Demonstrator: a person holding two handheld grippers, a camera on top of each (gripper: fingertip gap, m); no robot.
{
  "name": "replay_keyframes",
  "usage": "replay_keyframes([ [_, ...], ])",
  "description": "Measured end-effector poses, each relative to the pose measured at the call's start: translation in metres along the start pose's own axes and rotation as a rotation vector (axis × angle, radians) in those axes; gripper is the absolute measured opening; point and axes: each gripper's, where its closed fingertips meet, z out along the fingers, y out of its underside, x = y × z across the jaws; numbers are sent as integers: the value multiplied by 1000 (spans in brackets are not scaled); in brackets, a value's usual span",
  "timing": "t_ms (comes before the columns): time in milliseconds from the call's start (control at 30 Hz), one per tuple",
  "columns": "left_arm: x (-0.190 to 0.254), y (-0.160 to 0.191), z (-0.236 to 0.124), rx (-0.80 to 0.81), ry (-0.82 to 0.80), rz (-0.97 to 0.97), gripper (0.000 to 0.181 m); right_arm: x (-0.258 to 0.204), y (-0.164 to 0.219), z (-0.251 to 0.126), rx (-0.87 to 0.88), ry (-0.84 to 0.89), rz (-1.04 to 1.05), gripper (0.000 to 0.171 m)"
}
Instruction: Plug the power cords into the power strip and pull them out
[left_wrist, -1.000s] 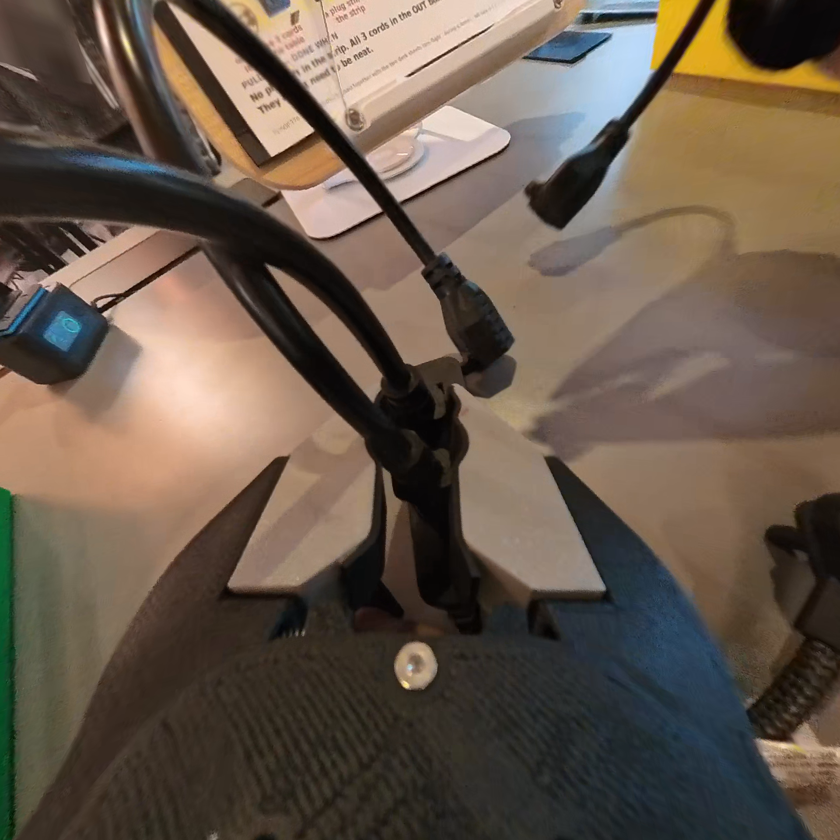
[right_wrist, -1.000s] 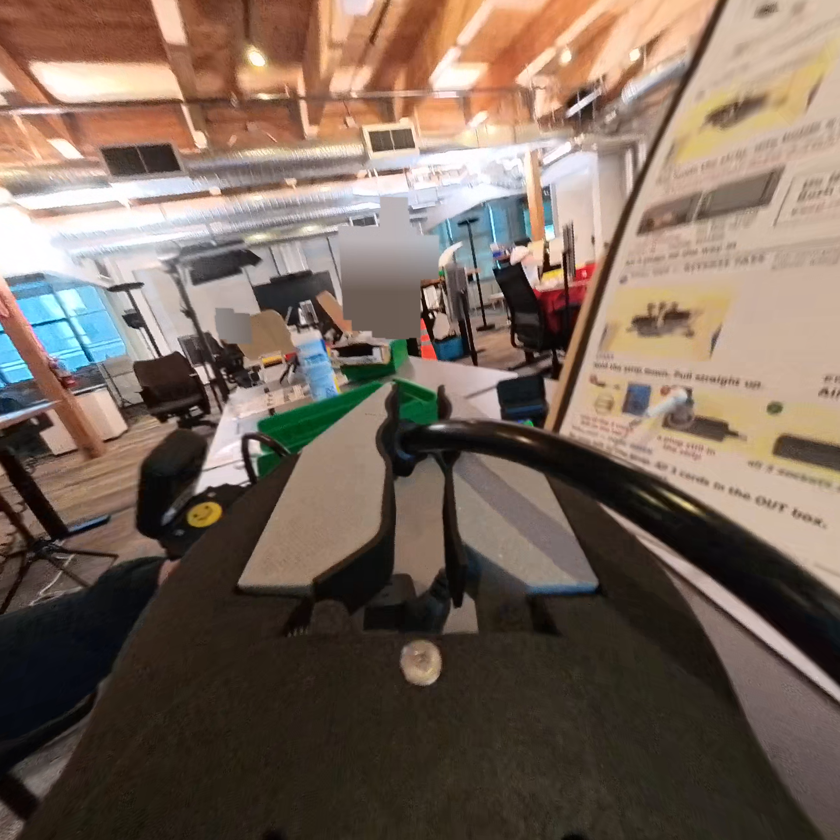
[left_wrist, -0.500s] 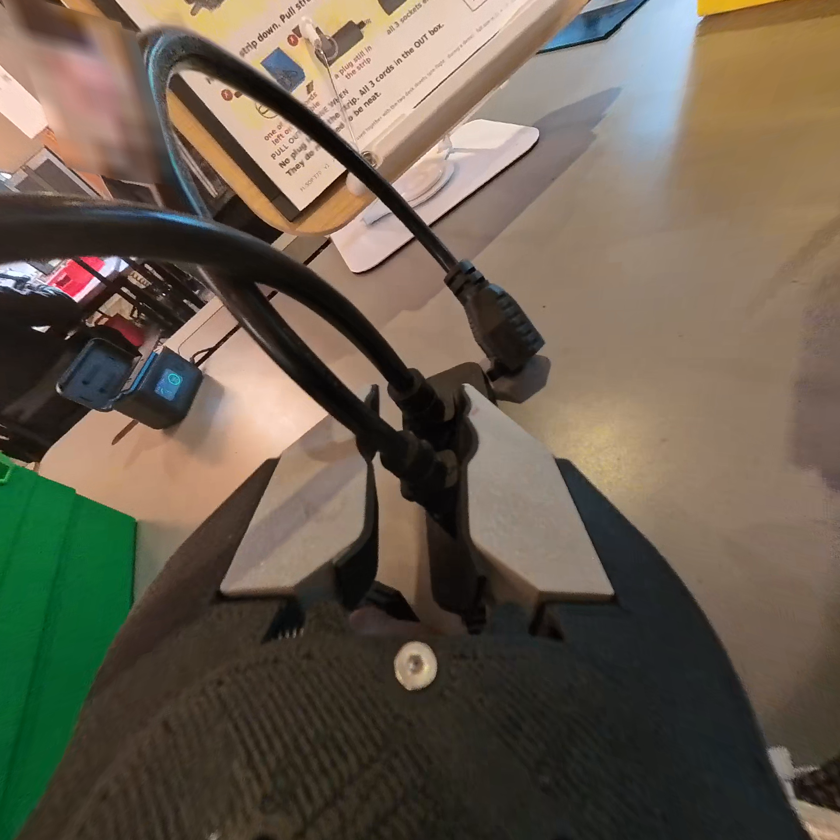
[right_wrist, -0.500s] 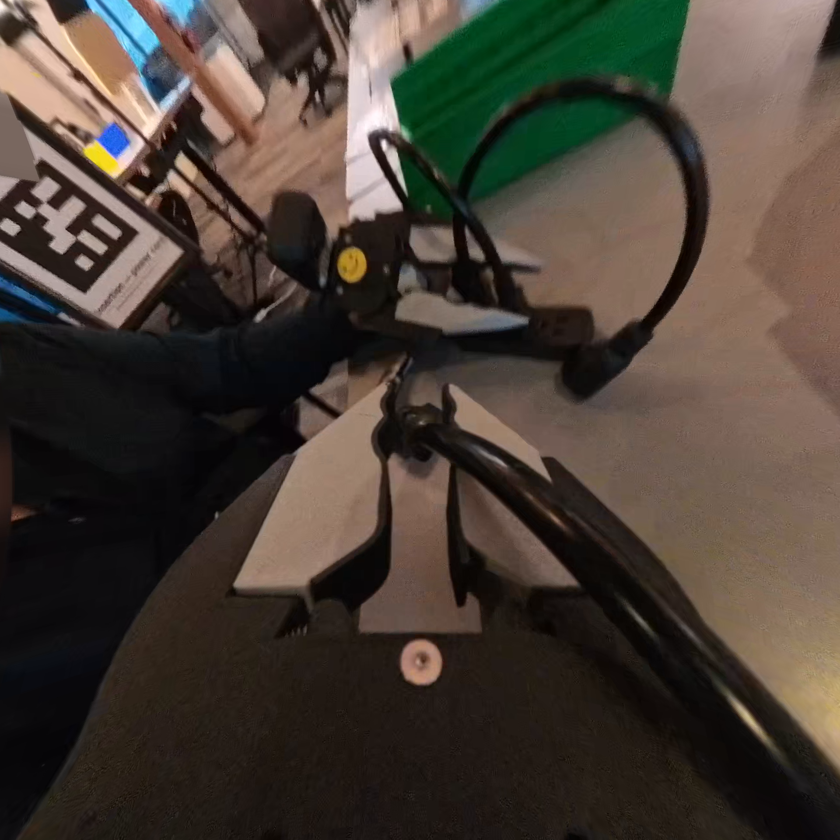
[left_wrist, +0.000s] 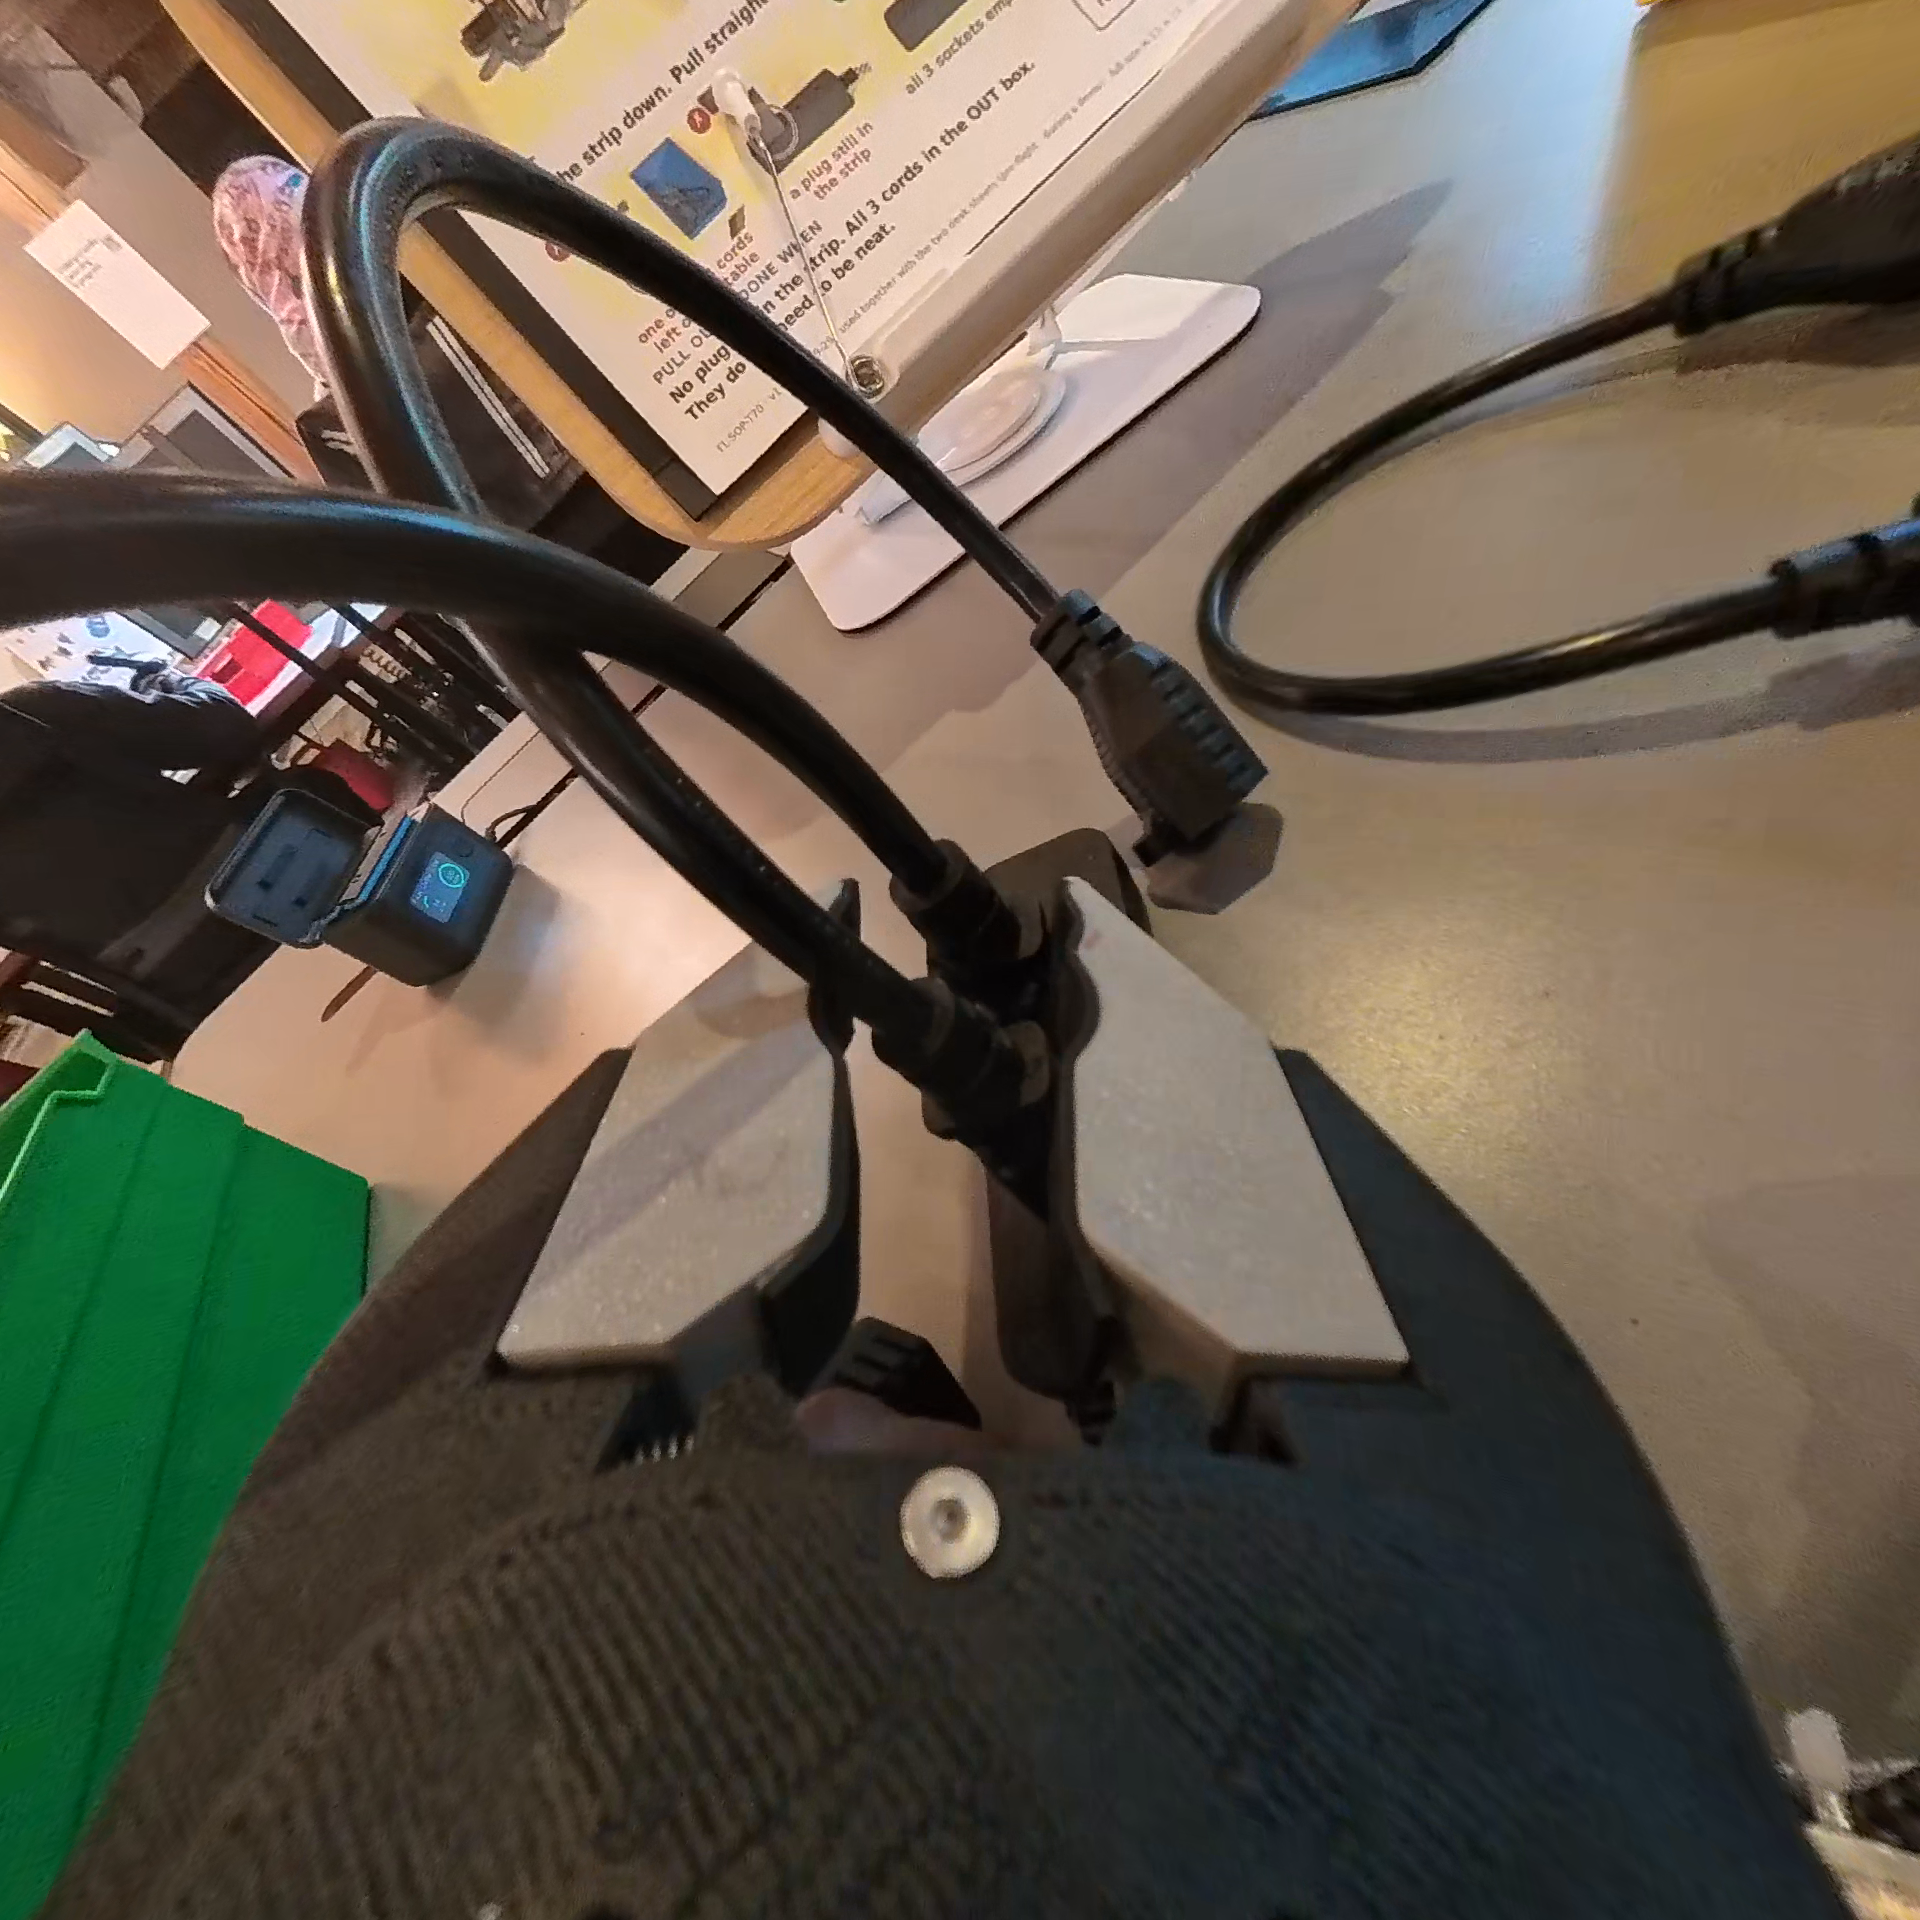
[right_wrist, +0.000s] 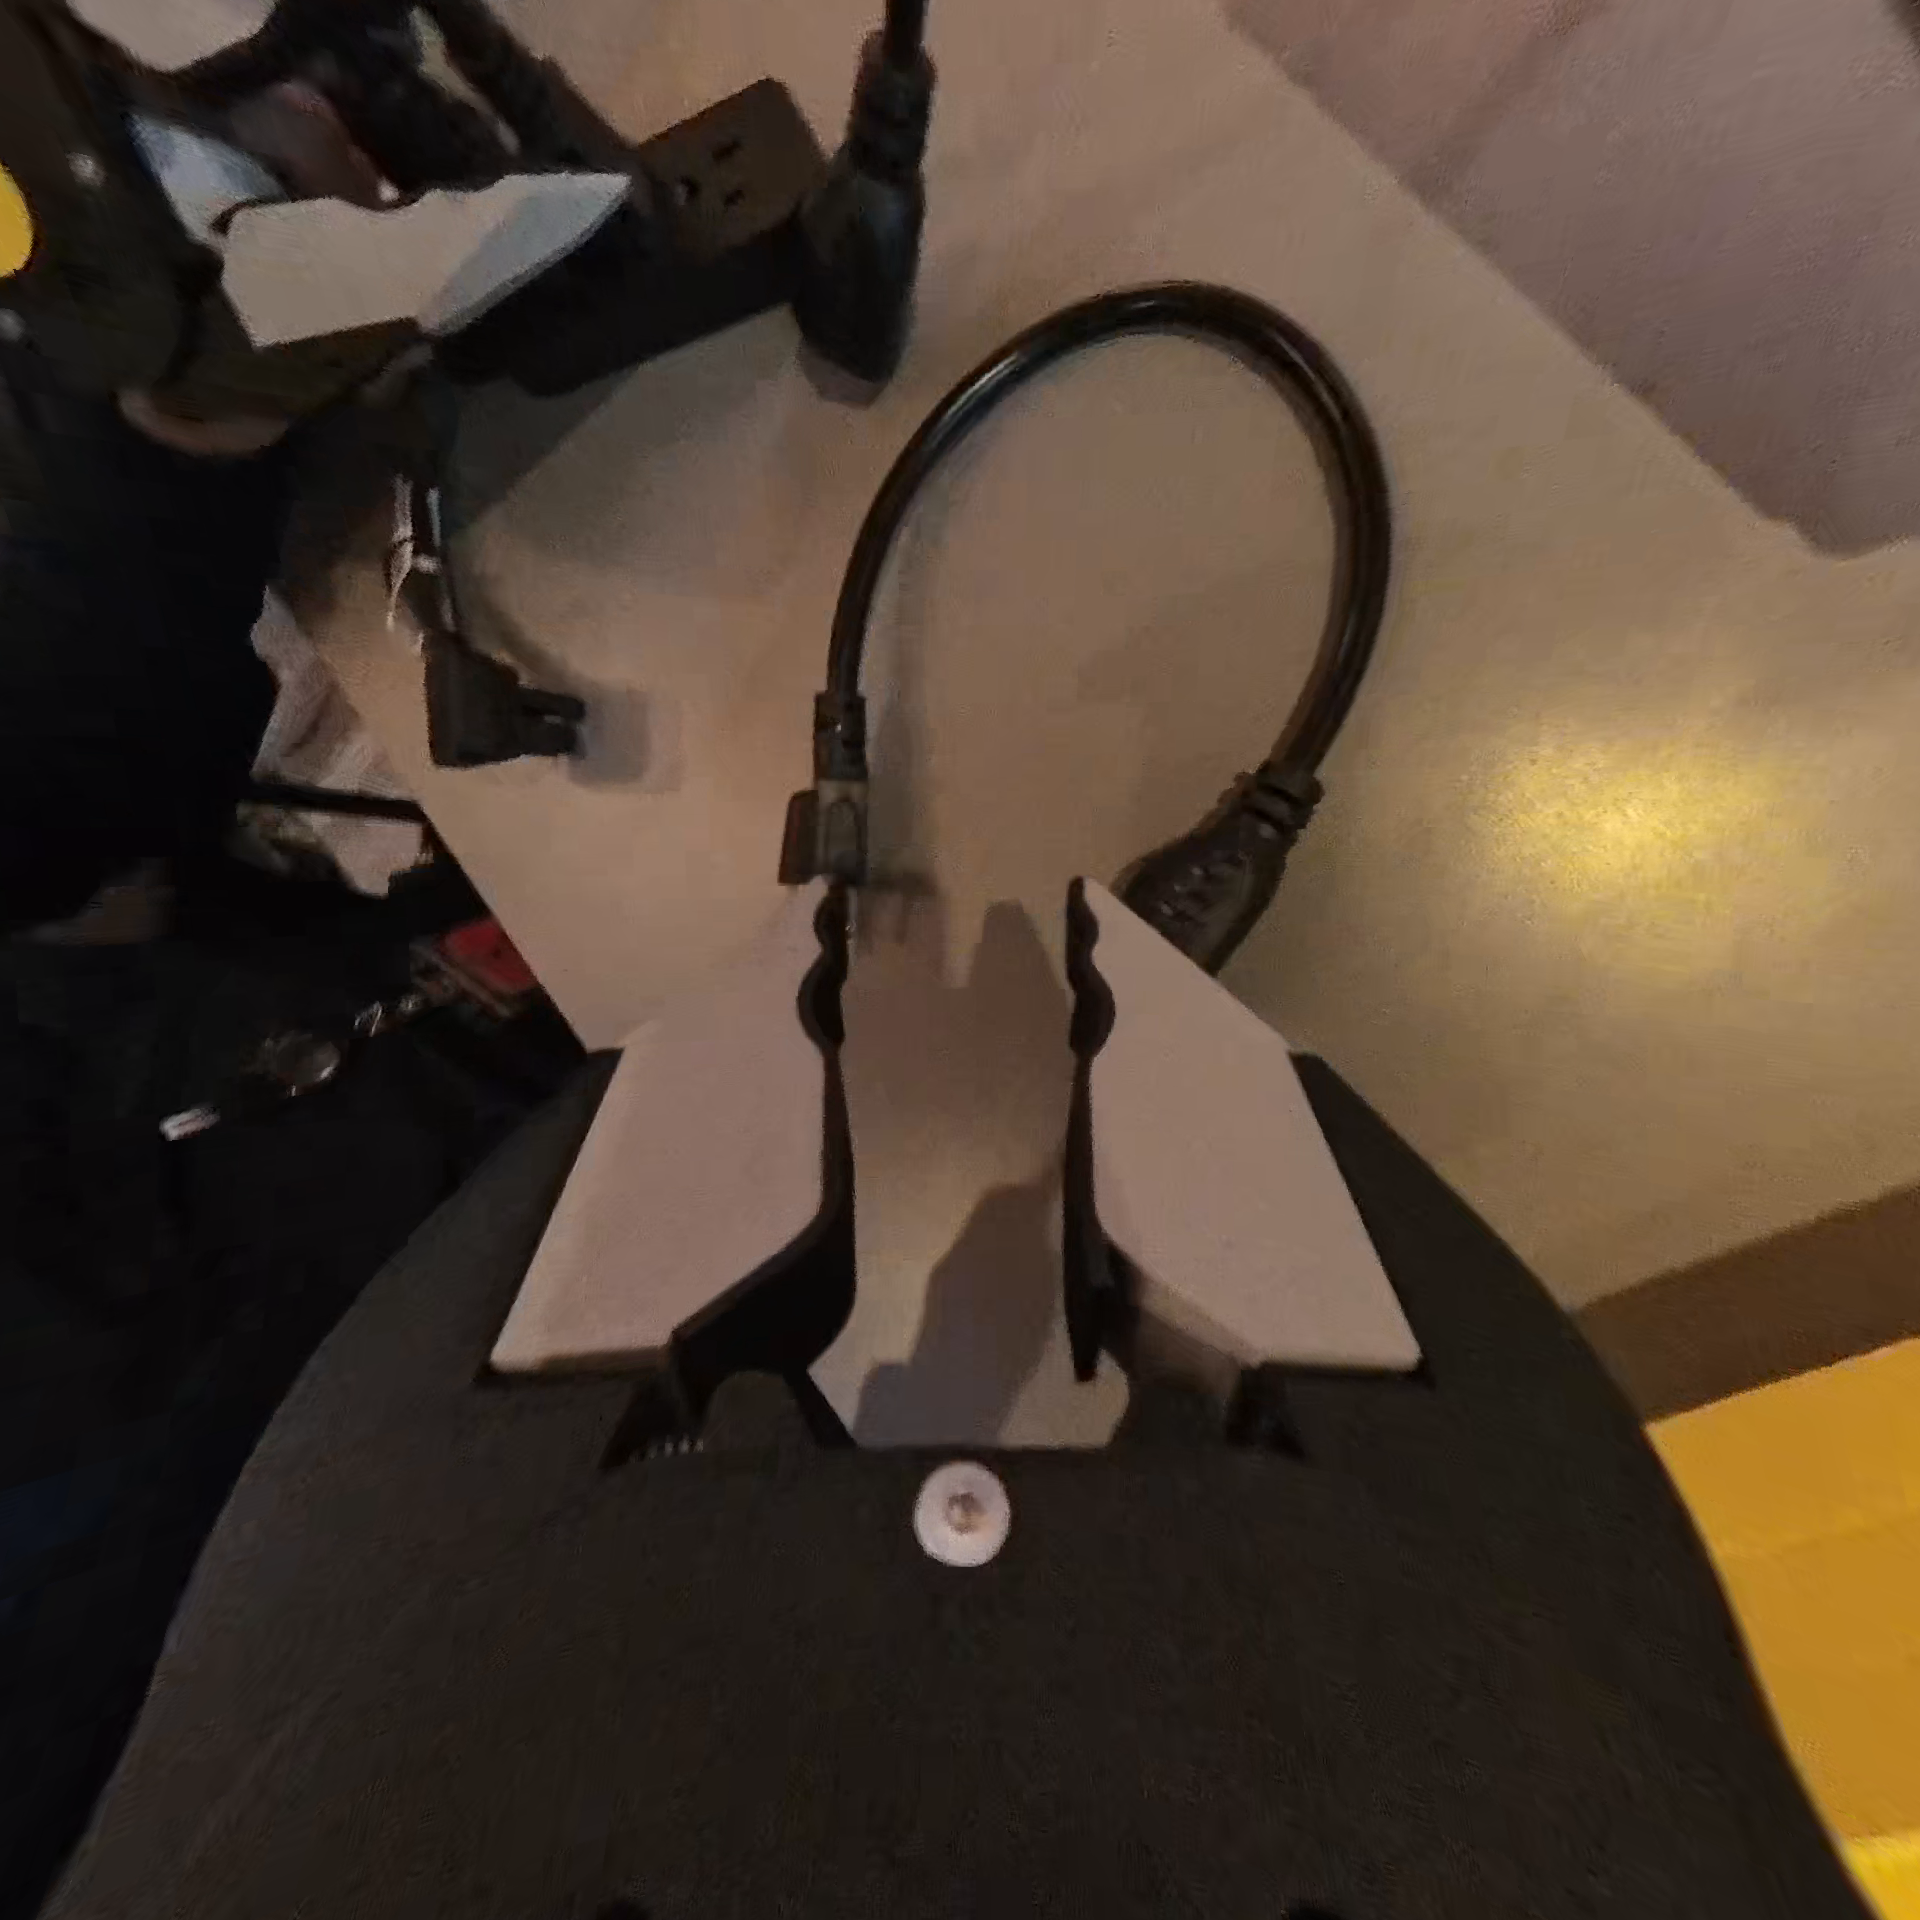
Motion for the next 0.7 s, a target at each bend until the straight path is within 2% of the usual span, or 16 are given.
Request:
replay_keyframes([
  [200,-1,1,-1,-1,-14,5,34,-4,9,36,83,176,6,78],
  [333,-2,1,-2,-1,-16,8,34,22,12,31,77,523,-71,120],
  [367,-2,1,-2,-1,-15,7,34,26,11,29,78,573,-85,124],
  [500,-2,1,-2,-1,-14,6,34,12,5,59,54,433,-52,139],
  [600,-2,1,-2,-1,-14,6,34,33,9,75,-42,509,-28,150],
  [633,-2,1,-2,-1,-14,7,34,34,11,82,-69,488,-9,156],
  [700,-2,1,-2,-1,-14,7,34,30,12,94,-79,408,20,156],
])
